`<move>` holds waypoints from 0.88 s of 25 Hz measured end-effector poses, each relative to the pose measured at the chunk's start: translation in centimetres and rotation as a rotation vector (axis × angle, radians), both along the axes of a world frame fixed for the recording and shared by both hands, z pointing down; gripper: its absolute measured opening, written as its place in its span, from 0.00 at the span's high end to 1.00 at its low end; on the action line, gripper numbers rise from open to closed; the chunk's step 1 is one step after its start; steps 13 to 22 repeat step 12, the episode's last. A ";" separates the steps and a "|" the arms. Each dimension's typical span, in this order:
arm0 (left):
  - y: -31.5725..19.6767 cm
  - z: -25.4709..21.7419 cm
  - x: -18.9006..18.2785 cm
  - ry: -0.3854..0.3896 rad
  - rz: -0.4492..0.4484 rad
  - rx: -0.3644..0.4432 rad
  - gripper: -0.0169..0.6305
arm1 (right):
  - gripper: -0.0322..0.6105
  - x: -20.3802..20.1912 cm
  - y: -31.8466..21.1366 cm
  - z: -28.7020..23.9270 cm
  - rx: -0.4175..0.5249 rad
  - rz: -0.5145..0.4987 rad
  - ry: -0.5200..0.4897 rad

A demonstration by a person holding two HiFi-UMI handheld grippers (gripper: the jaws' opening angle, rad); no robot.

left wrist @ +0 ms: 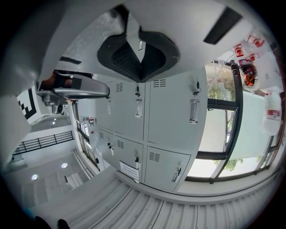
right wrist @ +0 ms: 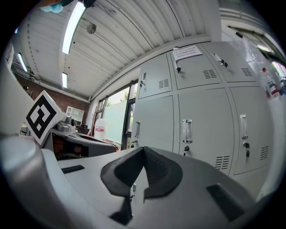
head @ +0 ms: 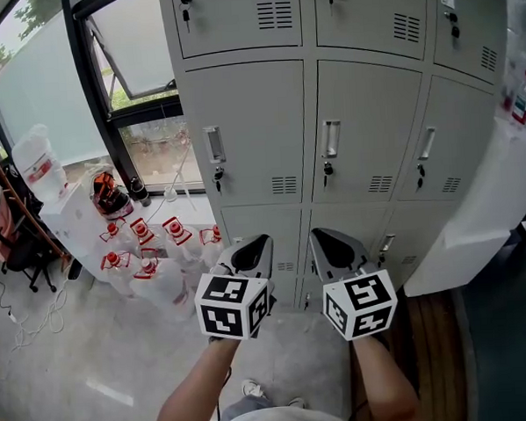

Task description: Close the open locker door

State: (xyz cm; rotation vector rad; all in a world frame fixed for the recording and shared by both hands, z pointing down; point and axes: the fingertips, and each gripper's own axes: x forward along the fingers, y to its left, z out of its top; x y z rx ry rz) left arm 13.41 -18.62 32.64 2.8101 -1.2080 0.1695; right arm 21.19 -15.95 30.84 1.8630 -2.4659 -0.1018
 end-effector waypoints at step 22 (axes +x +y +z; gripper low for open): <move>1.7 0.3 1.4 -0.009 0.020 -0.002 0.96 | 0.94 0.8 1.3 -0.2 0.010 -0.005 -0.012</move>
